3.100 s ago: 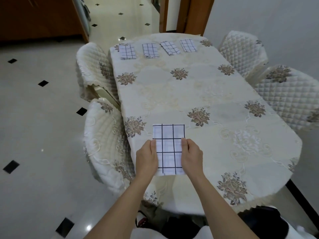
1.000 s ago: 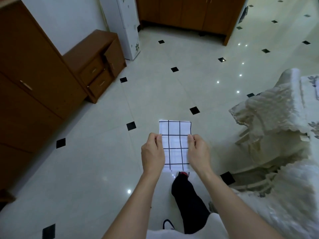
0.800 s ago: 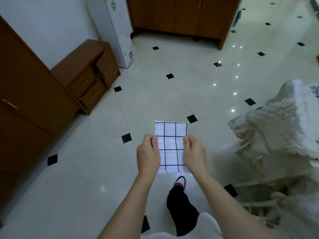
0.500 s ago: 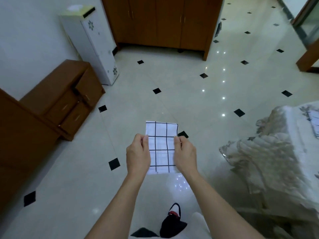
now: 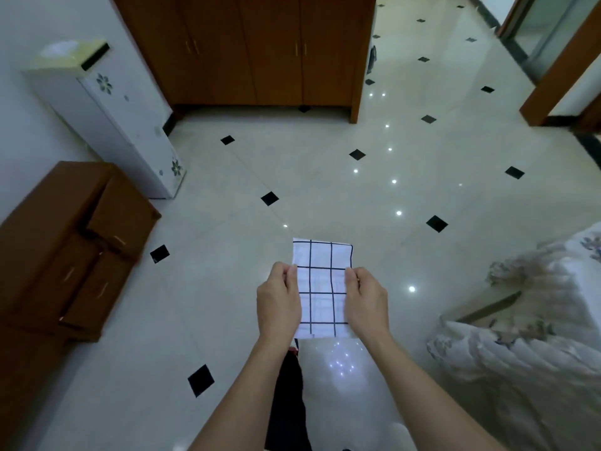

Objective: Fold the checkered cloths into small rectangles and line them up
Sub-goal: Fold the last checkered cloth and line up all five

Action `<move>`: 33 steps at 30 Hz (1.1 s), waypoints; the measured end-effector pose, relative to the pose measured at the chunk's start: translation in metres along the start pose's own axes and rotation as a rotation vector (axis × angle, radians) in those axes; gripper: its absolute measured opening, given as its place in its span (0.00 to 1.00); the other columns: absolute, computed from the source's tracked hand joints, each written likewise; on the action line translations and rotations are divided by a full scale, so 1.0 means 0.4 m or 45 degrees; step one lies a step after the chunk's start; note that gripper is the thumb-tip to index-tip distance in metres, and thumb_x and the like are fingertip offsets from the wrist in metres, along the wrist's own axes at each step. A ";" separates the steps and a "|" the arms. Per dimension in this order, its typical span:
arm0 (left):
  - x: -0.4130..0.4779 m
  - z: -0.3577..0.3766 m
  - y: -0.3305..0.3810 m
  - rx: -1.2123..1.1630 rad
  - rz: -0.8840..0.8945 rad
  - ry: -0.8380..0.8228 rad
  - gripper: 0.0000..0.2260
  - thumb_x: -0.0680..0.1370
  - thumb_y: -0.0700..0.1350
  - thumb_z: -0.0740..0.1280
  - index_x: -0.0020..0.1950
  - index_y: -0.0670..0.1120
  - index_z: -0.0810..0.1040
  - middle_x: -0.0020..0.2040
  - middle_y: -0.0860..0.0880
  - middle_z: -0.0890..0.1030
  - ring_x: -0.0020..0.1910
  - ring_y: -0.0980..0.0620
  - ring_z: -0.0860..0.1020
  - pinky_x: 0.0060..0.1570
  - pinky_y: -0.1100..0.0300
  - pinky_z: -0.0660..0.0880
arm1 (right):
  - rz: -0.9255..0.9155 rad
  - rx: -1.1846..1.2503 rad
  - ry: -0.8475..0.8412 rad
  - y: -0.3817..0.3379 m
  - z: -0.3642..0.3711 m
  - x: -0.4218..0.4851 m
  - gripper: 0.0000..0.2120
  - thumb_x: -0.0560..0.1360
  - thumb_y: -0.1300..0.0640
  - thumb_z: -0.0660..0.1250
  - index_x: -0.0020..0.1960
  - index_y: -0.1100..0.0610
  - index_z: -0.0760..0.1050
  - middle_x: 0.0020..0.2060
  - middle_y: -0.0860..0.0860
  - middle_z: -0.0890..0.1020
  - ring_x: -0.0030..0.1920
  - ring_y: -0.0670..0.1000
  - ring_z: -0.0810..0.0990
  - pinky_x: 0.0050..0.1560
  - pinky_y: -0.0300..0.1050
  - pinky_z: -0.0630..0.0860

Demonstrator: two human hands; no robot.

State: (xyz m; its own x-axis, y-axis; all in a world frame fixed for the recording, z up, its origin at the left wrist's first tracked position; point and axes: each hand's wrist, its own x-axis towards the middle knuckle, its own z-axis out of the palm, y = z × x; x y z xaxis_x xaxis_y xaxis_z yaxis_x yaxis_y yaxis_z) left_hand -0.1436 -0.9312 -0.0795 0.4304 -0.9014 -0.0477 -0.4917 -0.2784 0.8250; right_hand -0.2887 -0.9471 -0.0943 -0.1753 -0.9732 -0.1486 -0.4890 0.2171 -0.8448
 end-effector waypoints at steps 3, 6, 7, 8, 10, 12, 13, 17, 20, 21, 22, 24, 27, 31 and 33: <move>0.166 0.034 0.031 -0.013 0.072 -0.036 0.12 0.84 0.49 0.60 0.43 0.44 0.73 0.32 0.44 0.77 0.30 0.47 0.71 0.29 0.62 0.66 | -0.007 -0.032 0.061 -0.053 0.032 0.141 0.19 0.84 0.51 0.56 0.35 0.53 0.63 0.28 0.47 0.70 0.30 0.46 0.67 0.30 0.42 0.63; 0.347 0.069 0.077 -0.021 0.127 -0.121 0.12 0.84 0.49 0.59 0.43 0.45 0.73 0.32 0.47 0.76 0.30 0.53 0.69 0.29 0.65 0.66 | 0.048 -0.059 0.145 -0.111 0.061 0.294 0.19 0.84 0.51 0.55 0.35 0.53 0.64 0.28 0.47 0.71 0.30 0.46 0.67 0.29 0.38 0.62; 0.398 0.079 0.095 -0.029 0.145 -0.144 0.12 0.84 0.48 0.59 0.43 0.45 0.73 0.32 0.49 0.76 0.29 0.55 0.69 0.30 0.66 0.66 | 0.066 -0.070 0.172 -0.128 0.066 0.339 0.19 0.84 0.51 0.55 0.35 0.53 0.64 0.28 0.48 0.71 0.30 0.46 0.67 0.29 0.38 0.62; 0.447 0.088 0.112 -0.050 0.162 -0.167 0.12 0.84 0.48 0.59 0.43 0.45 0.72 0.32 0.50 0.75 0.29 0.55 0.69 0.29 0.66 0.66 | 0.081 -0.067 0.202 -0.147 0.073 0.382 0.19 0.84 0.50 0.55 0.35 0.54 0.64 0.28 0.48 0.71 0.30 0.46 0.67 0.29 0.39 0.62; 0.538 0.109 0.145 -0.074 0.199 -0.220 0.12 0.84 0.48 0.59 0.42 0.45 0.72 0.32 0.52 0.75 0.30 0.57 0.71 0.29 0.67 0.66 | 0.112 -0.058 0.265 -0.175 0.084 0.461 0.19 0.84 0.50 0.56 0.36 0.57 0.65 0.29 0.50 0.72 0.30 0.48 0.68 0.30 0.41 0.64; 0.618 0.145 0.165 -0.041 0.240 -0.268 0.12 0.84 0.49 0.59 0.43 0.45 0.72 0.32 0.53 0.76 0.30 0.56 0.71 0.29 0.67 0.67 | 0.163 -0.043 0.329 -0.192 0.086 0.524 0.19 0.84 0.51 0.56 0.36 0.57 0.65 0.29 0.50 0.73 0.31 0.48 0.69 0.31 0.42 0.64; 0.649 0.164 0.177 -0.018 0.250 -0.305 0.12 0.84 0.49 0.59 0.43 0.46 0.72 0.33 0.53 0.76 0.30 0.56 0.72 0.29 0.67 0.67 | 0.193 -0.035 0.357 -0.196 0.081 0.550 0.19 0.84 0.51 0.56 0.36 0.56 0.65 0.29 0.50 0.73 0.31 0.47 0.69 0.31 0.41 0.64; 0.743 0.263 0.243 -0.008 0.300 -0.474 0.12 0.84 0.50 0.59 0.43 0.48 0.72 0.32 0.54 0.75 0.29 0.55 0.70 0.28 0.66 0.66 | 0.275 -0.007 0.451 -0.186 0.039 0.650 0.19 0.84 0.51 0.56 0.36 0.57 0.66 0.30 0.52 0.73 0.31 0.49 0.68 0.32 0.44 0.66; 0.802 0.354 0.302 -0.009 0.360 -0.577 0.13 0.84 0.50 0.58 0.43 0.47 0.72 0.31 0.52 0.73 0.27 0.56 0.67 0.28 0.65 0.66 | 0.343 0.027 0.527 -0.167 -0.004 0.730 0.19 0.84 0.51 0.56 0.36 0.57 0.64 0.28 0.50 0.70 0.30 0.47 0.66 0.32 0.45 0.65; 0.819 0.387 0.323 -0.009 0.378 -0.607 0.13 0.84 0.50 0.59 0.42 0.47 0.72 0.30 0.52 0.73 0.27 0.57 0.66 0.28 0.65 0.66 | 0.359 0.033 0.553 -0.158 -0.021 0.758 0.20 0.84 0.51 0.56 0.35 0.56 0.63 0.28 0.49 0.70 0.30 0.47 0.65 0.32 0.44 0.64; 0.837 0.425 0.346 -0.015 0.395 -0.635 0.13 0.84 0.50 0.59 0.42 0.48 0.72 0.30 0.52 0.73 0.27 0.57 0.66 0.28 0.65 0.66 | 0.372 0.036 0.581 -0.148 -0.040 0.788 0.20 0.84 0.51 0.56 0.35 0.55 0.63 0.28 0.48 0.70 0.30 0.47 0.66 0.32 0.44 0.64; 0.872 0.505 0.397 -0.020 0.434 -0.688 0.13 0.84 0.49 0.59 0.41 0.48 0.71 0.30 0.52 0.72 0.27 0.57 0.66 0.28 0.65 0.66 | 0.396 0.040 0.639 -0.122 -0.083 0.855 0.19 0.84 0.50 0.55 0.35 0.55 0.63 0.28 0.48 0.70 0.30 0.47 0.66 0.32 0.43 0.64; 0.928 0.644 0.483 0.001 0.502 -0.759 0.12 0.84 0.49 0.59 0.42 0.48 0.72 0.31 0.50 0.74 0.27 0.57 0.67 0.29 0.65 0.66 | 0.454 0.076 0.717 -0.073 -0.162 0.972 0.19 0.84 0.50 0.55 0.36 0.57 0.64 0.28 0.49 0.70 0.30 0.47 0.66 0.31 0.43 0.64; 0.991 0.845 0.627 0.011 0.542 -0.818 0.12 0.84 0.48 0.60 0.42 0.47 0.72 0.32 0.49 0.74 0.29 0.56 0.67 0.30 0.66 0.66 | 0.472 0.096 0.791 -0.002 -0.298 1.146 0.19 0.84 0.50 0.55 0.36 0.57 0.63 0.28 0.49 0.70 0.31 0.48 0.66 0.32 0.45 0.64; 1.019 0.944 0.709 0.028 0.567 -0.836 0.12 0.84 0.48 0.60 0.42 0.46 0.72 0.32 0.50 0.73 0.29 0.56 0.67 0.30 0.66 0.66 | 0.488 0.107 0.812 0.026 -0.375 1.235 0.19 0.84 0.50 0.55 0.37 0.58 0.65 0.29 0.50 0.70 0.31 0.48 0.66 0.31 0.43 0.63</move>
State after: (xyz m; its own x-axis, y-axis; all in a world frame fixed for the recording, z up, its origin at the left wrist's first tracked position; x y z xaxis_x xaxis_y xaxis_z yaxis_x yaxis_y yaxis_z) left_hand -0.3934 -1.5027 -0.0776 -0.3416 -0.9388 -0.0438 -0.5306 0.1541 0.8335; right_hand -0.5087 -1.4142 -0.0993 -0.7944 -0.5921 -0.1353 -0.2313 0.5009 -0.8340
